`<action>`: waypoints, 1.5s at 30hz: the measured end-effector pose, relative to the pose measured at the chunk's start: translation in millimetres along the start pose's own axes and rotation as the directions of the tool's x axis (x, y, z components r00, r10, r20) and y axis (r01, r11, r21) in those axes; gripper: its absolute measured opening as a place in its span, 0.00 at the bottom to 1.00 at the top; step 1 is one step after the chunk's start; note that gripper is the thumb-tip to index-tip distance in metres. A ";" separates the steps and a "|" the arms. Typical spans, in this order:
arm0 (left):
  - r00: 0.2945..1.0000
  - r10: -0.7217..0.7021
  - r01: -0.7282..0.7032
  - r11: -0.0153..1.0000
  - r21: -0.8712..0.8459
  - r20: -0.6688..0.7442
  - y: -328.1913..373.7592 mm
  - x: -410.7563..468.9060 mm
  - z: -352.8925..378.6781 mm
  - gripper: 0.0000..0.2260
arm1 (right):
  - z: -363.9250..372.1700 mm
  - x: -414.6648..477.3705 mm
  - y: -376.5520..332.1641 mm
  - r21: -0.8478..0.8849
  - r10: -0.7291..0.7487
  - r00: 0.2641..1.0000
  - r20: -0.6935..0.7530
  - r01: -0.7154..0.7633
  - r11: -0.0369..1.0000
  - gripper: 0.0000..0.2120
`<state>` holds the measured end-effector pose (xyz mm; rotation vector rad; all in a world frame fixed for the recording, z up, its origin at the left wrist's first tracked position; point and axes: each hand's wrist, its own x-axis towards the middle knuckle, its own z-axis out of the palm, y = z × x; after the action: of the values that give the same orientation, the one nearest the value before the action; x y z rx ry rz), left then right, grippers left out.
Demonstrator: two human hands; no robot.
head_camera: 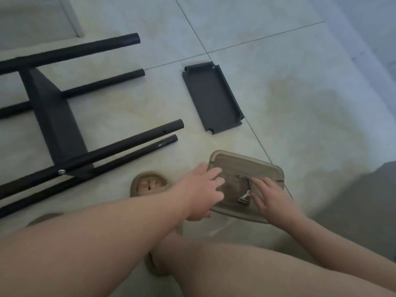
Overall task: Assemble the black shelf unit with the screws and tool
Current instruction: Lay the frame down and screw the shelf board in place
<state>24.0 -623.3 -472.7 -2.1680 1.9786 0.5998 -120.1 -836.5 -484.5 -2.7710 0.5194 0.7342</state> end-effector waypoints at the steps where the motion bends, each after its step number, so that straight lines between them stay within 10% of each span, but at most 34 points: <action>1: 1.000 -0.005 0.005 1.000 0.007 0.025 2.7 1.0 7.0 0.21 | 6.4 4.7 2.8 0.034 0.031 0.999 0.039 -0.032 0.999 0.23; 14: 0.995 -0.020 0.006 0.990 -0.139 -0.097 -5.3 4.7 42.8 0.12 | 46.4 79.7 -0.8 0.264 0.253 0.967 0.032 -0.252 0.931 0.15; 29: 0.992 -0.033 0.007 0.979 -0.202 -0.123 -5.6 5.2 47.1 0.15 | 48.5 80.8 -9.1 0.310 0.188 0.972 -0.142 -0.136 0.941 0.03; 33: 0.936 -0.236 0.110 0.902 -0.418 -0.261 -13.8 -11.2 35.6 0.18 | 17.5 63.4 -36.8 0.478 0.166 0.958 -0.233 -0.036 0.878 0.05; 36: 0.831 -0.545 0.272 0.574 -0.772 -0.113 -30.7 -21.0 13.5 0.14 | -12.5 55.3 -70.5 0.619 0.141 0.948 -0.285 0.070 0.782 0.07; 41: 0.616 -0.629 0.230 -0.432 -0.872 0.474 -68.2 -37.8 -29.1 0.16 | -59.4 47.2 -140.0 0.663 -0.010 0.924 -0.381 0.281 0.693 0.07; 45: 0.698 -0.451 0.101 -0.707 -0.700 0.556 -93.8 -84.4 -44.9 0.25 | -86.2 38.9 -191.1 0.533 -0.188 0.854 -0.485 0.459 0.710 0.07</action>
<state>120.1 -550.6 -414.2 -3.1797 -1.0093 2.8218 23.6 -699.4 -407.1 -2.2389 0.2433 -0.1126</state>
